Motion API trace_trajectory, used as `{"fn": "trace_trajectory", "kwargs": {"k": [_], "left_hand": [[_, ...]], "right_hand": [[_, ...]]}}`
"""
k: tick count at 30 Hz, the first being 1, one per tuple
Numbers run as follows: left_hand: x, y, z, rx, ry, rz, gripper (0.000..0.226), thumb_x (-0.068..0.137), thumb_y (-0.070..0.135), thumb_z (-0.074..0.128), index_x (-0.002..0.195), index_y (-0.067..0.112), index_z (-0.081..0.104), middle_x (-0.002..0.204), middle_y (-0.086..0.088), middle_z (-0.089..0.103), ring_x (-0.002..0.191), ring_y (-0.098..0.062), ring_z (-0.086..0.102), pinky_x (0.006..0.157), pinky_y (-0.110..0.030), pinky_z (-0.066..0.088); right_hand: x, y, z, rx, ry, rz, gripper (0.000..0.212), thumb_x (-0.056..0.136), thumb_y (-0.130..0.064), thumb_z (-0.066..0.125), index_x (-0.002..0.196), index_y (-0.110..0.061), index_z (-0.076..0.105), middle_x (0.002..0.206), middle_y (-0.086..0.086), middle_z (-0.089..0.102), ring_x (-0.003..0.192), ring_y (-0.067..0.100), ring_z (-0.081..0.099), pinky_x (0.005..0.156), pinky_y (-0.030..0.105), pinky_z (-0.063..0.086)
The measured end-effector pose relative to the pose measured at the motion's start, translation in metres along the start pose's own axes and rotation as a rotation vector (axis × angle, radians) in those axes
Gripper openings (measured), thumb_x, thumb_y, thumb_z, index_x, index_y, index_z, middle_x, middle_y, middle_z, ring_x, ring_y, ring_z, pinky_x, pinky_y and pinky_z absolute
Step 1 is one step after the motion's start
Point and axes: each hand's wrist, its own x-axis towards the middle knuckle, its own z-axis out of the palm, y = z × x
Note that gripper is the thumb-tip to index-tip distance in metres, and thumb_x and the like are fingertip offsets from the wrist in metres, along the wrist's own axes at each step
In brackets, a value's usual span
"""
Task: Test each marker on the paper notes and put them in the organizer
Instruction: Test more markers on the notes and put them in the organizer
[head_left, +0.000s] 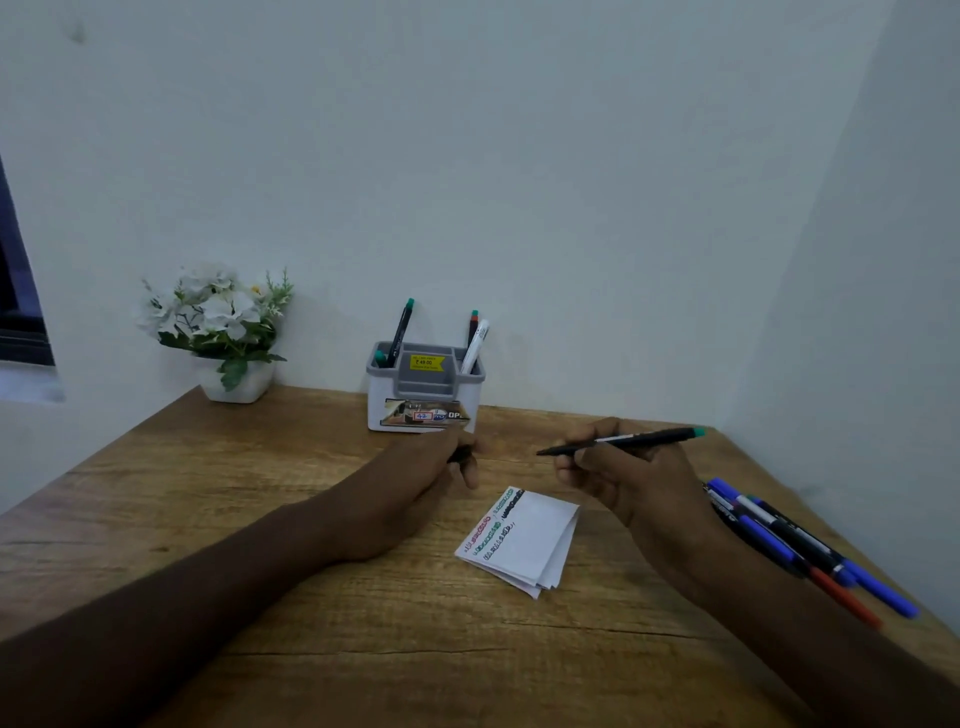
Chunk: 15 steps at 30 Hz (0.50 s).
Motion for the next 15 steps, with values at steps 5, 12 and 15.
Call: {"fn": "trace_trajectory", "kwargs": {"k": [5, 12, 15], "left_hand": [[0.007, 0.009, -0.003, -0.058, 0.05, 0.027, 0.019, 0.11, 0.016, 0.049, 0.124, 0.019, 0.061, 0.106, 0.019, 0.071, 0.099, 0.006, 0.067, 0.085, -0.007, 0.048], [0.008, 0.01, -0.002, -0.062, 0.013, 0.002, 0.024, 0.109, 0.022, 0.052, 0.127, 0.022, 0.069, 0.109, 0.018, 0.073, 0.103, 0.005, 0.065, 0.084, -0.006, 0.047], [0.009, 0.008, -0.002, -0.045, 0.005, 0.011, 0.025, 0.109, 0.025, 0.052, 0.127, 0.023, 0.069, 0.11, 0.017, 0.074, 0.102, 0.004, 0.066, 0.085, -0.013, 0.052]], "right_hand": [[0.0, -0.003, 0.004, 0.075, -0.009, 0.034, 0.022, 0.103, 0.006, 0.055, 0.101, 0.008, 0.077, 0.103, 0.018, 0.083, 0.088, 0.027, 0.083, 0.072, 0.028, 0.067], [-0.003, 0.004, 0.002, -0.095, 0.034, -0.097, 0.013, 0.094, -0.004, 0.077, 0.098, -0.014, 0.083, 0.095, 0.015, 0.085, 0.093, 0.026, 0.084, 0.079, 0.029, 0.067], [-0.004, 0.006, 0.003, -0.109, -0.003, -0.102, 0.013, 0.094, -0.004, 0.077, 0.098, -0.015, 0.083, 0.097, 0.014, 0.085, 0.095, 0.027, 0.084, 0.085, 0.034, 0.068]]}}
